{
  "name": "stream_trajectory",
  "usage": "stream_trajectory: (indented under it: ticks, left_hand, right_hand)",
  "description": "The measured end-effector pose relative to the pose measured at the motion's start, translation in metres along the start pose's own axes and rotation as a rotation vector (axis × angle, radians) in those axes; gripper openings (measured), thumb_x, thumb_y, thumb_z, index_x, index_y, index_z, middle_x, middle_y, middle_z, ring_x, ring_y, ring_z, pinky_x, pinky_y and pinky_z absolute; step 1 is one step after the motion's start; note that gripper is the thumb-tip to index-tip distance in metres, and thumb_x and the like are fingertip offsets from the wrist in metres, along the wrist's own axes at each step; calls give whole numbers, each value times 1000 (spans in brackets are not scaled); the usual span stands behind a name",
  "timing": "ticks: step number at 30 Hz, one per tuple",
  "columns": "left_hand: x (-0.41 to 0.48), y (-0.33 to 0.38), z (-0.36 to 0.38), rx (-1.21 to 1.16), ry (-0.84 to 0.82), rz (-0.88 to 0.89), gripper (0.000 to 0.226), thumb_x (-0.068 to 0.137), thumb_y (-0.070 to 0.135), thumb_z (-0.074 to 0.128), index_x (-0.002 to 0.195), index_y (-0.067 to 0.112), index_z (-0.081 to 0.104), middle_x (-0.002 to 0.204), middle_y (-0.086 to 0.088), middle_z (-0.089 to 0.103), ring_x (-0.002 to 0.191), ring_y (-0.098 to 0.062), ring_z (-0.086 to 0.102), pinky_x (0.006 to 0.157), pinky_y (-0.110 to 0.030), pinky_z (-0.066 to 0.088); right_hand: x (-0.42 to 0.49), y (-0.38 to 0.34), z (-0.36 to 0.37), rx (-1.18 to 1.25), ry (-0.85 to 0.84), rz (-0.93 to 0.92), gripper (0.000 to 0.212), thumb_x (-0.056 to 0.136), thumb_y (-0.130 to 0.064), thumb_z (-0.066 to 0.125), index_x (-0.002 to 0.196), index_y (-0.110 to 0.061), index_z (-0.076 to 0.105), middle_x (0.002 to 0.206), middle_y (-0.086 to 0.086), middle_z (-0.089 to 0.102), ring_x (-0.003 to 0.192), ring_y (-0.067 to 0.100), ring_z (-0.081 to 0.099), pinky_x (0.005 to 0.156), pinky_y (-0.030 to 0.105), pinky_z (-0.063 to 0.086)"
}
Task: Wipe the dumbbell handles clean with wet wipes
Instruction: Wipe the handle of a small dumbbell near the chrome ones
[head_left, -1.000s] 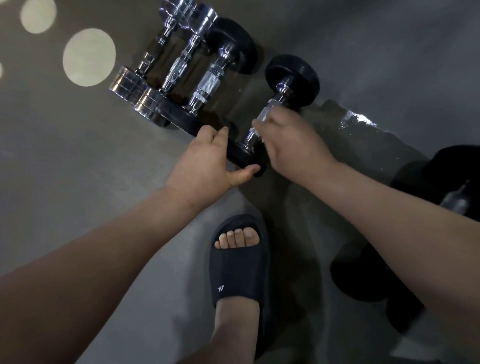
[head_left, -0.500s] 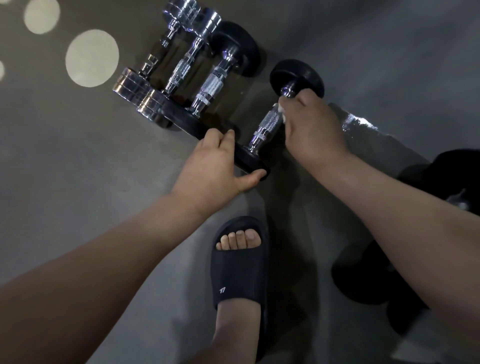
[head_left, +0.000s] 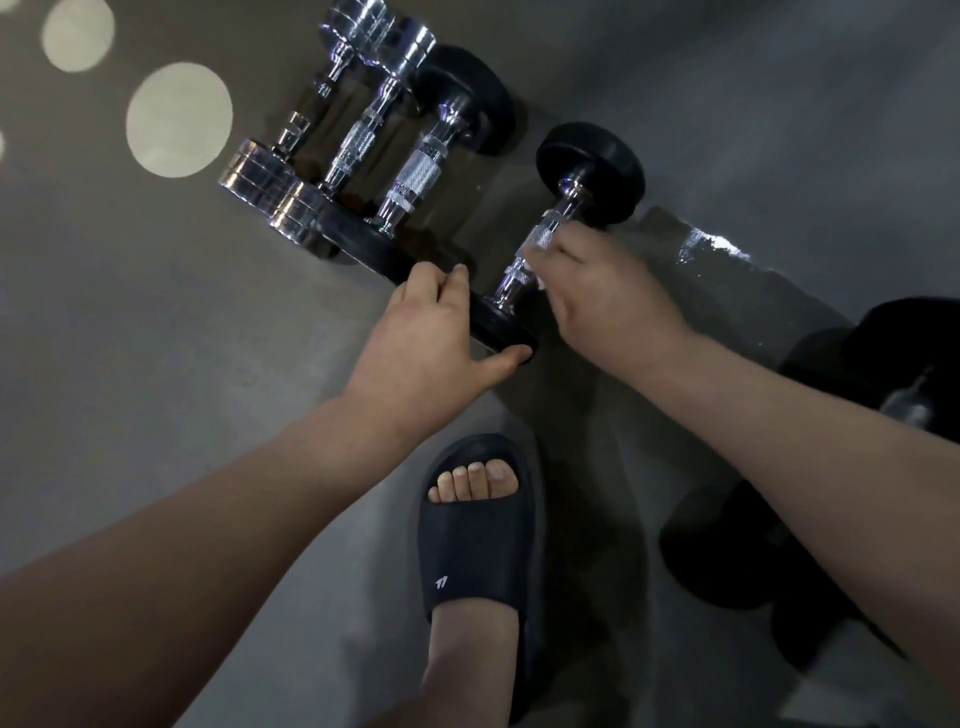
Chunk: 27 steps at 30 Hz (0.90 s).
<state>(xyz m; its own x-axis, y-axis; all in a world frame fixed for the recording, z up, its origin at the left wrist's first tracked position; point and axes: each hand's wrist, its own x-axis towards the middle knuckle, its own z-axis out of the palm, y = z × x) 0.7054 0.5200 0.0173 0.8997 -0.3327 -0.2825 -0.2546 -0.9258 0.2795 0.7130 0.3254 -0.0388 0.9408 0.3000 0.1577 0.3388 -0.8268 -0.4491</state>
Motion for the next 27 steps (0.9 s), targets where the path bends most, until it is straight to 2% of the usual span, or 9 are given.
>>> stream_trajectory:
  ticks: [2,5,7,9,11,15,18,22,27]
  left_hand:
    - [-2,0,-1,11,7,18,102,81,72,55,153,2,34,126,-8,45,119,-25,49,105,-34,45]
    - [-4,0,-1,-4,4,15,93,86,70,42,152,3,37,126,-9,46,117,-25,50,104,-34,46]
    - [-4,-3,0,-27,10,8,87,90,67,36,149,3,43,125,-11,48,116,-29,53,102,-37,48]
    - [-2,-6,1,-49,21,10,83,90,65,41,145,3,49,122,-12,50,111,-30,56,98,-36,49]
    - [1,-8,0,-72,16,8,76,90,61,55,143,7,53,118,-9,50,106,-23,54,91,-25,44]
    - [2,-5,-3,-135,20,-10,77,82,62,67,143,16,54,111,4,40,99,-5,41,86,-12,31]
    - [1,-5,-1,-176,11,-37,87,78,64,71,146,13,51,115,6,40,102,-2,40,90,-9,30]
    - [4,-6,-2,-197,-4,-59,88,80,62,70,147,10,49,126,0,46,113,-3,42,93,-7,26]
    - [1,-2,-3,-229,-35,-31,84,82,60,71,147,12,50,146,-5,52,131,-14,49,103,-11,29]
  right_hand:
    - [10,10,-6,-65,-1,67,25,88,-2,55,110,-2,69,100,20,60,86,40,59,69,38,45]
    - [22,18,-8,-151,74,241,21,90,-6,50,102,1,67,99,22,57,79,41,57,62,36,37]
    - [15,6,0,-94,98,176,18,88,-3,52,96,2,67,96,21,58,79,39,57,63,35,36]
    - [1,-5,8,-48,46,17,20,88,1,55,102,3,69,98,19,60,86,38,58,71,36,44]
    - [-1,-1,5,-55,7,-29,26,89,-1,57,112,2,69,103,18,61,92,38,59,76,38,50]
    - [16,19,-7,-172,85,242,25,91,-8,52,110,1,66,103,22,58,86,43,58,65,41,45]
    - [7,4,1,-179,121,283,19,88,0,56,104,4,64,99,22,57,81,40,57,62,37,38]
    - [-2,1,-1,-109,74,85,27,85,4,62,111,3,68,101,19,61,86,39,59,67,37,49]
    - [20,14,-9,-189,90,233,13,84,2,54,91,3,65,96,21,57,80,40,57,60,34,31]
